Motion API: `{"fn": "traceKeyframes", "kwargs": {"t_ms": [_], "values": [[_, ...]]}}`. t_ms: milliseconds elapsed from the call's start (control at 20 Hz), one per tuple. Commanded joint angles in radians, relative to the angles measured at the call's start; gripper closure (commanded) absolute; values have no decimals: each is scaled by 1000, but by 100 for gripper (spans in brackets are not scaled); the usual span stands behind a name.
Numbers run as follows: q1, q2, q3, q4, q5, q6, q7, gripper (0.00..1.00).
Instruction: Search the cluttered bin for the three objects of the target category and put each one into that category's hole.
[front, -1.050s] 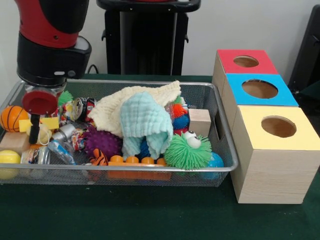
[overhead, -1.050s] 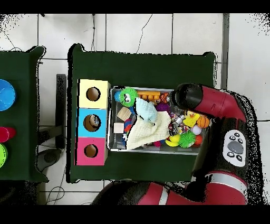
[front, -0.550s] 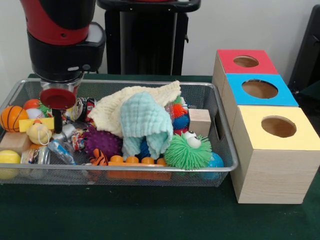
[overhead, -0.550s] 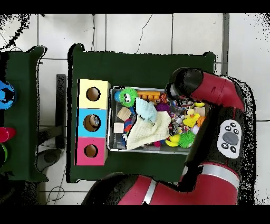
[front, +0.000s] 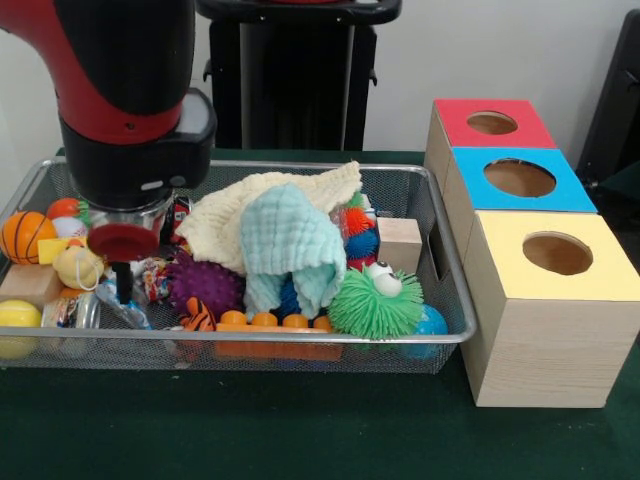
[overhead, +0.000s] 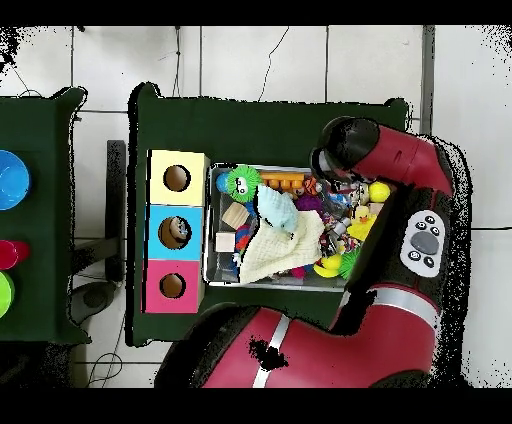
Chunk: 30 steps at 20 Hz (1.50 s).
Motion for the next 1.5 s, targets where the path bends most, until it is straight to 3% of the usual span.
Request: {"fn": "traceKeyframes", "kwargs": {"t_ms": [50,300,1050,1250,1500], "values": [[-40,132,44,-135,33,94,128,0],[-45,142,42,-147,42,95,114,0],[-15,46,29,37,67,85,133,0],[-10,16,19,64,67,114,130,0],[8,-38,-18,62,52,223,123,0]]}}
